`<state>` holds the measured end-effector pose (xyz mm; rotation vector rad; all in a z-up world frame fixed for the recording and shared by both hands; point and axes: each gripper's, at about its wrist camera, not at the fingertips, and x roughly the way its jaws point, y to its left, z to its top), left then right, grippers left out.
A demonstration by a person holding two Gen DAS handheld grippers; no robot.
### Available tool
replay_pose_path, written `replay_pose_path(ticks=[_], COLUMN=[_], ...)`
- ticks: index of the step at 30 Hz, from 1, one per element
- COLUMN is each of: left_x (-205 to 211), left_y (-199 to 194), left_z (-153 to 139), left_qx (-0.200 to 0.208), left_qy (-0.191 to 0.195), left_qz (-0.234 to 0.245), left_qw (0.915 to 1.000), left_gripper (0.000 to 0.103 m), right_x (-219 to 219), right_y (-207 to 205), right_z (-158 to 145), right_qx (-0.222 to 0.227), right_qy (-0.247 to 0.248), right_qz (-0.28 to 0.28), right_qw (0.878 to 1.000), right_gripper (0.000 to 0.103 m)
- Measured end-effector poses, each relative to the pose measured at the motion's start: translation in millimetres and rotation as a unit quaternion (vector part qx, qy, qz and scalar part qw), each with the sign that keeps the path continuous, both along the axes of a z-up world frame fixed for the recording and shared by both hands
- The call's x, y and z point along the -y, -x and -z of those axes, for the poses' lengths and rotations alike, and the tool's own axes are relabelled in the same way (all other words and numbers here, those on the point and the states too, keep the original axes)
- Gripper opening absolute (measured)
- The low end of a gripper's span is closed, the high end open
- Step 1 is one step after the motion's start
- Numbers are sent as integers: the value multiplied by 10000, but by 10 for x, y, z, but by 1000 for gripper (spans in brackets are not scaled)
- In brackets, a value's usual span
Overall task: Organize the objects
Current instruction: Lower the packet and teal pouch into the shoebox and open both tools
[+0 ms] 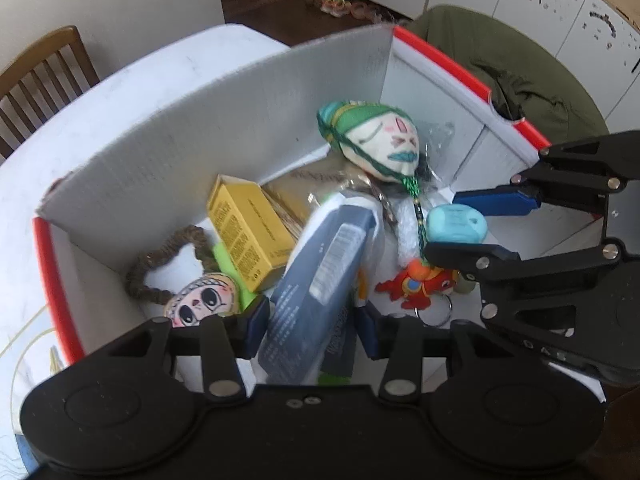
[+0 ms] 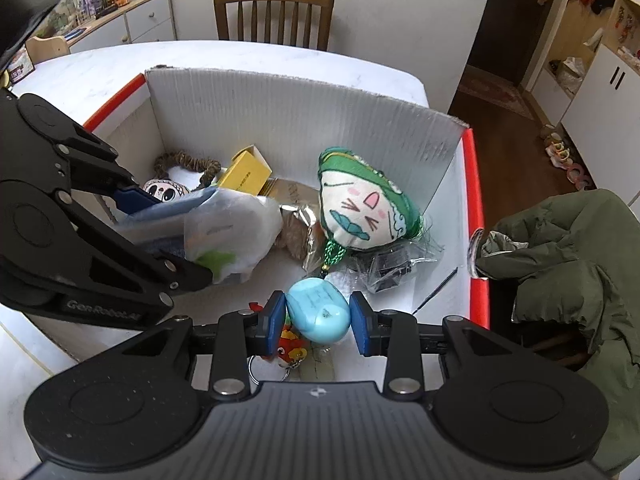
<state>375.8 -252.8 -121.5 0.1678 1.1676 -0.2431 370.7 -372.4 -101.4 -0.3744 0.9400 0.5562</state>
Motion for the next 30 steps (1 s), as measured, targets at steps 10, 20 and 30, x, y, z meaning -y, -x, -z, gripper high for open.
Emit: replay_pose_path(ticks=[10,20,30], left_x=[36,25,-14], left_y=[10,129,342], left_z=[90,32,-200], left_qx=[-121,46,454], left_qy=[-74,-12,213], left_qz=[40,-92,-204], left_qw=[9999,9999,9985], left_gripper=[47,65,75], right_x=[64,165,298], right_y=[-49,29,175], right_z=[19,-107,-298], right_qx=[-167,-119,-1], right_qy=[-197,-584,-919], right_qz=[10,88,303], right_qw=[9997,9982,9953], right_gripper=[34,42,52])
